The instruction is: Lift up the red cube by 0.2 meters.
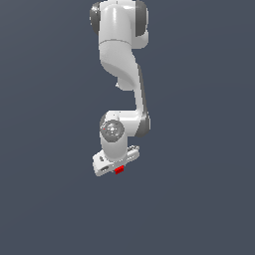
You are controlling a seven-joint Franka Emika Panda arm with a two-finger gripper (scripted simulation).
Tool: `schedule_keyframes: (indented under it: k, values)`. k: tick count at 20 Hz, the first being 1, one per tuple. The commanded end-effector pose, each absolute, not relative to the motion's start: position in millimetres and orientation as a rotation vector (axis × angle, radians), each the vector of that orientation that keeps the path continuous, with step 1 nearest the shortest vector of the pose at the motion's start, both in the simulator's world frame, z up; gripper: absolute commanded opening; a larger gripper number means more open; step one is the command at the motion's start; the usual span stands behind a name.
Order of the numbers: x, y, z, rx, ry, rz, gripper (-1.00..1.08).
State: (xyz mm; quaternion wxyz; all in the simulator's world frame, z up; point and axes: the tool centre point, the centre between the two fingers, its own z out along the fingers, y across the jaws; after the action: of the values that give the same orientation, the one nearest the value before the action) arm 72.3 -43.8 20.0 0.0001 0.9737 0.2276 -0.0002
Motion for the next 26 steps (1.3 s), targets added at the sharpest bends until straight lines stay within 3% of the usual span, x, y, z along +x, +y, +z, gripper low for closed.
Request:
schedule_keyframes:
  k: [1,12,26]
  values:
    - [72.5,-43.4,19.9,3.059,0.716,0.0,-1.0]
    - [71.3,-43.5,51.3,3.059,0.716,-0.001,-1.0]
    - [69.6,-42.8,183.7,3.058,0.717,0.0,-1.0]
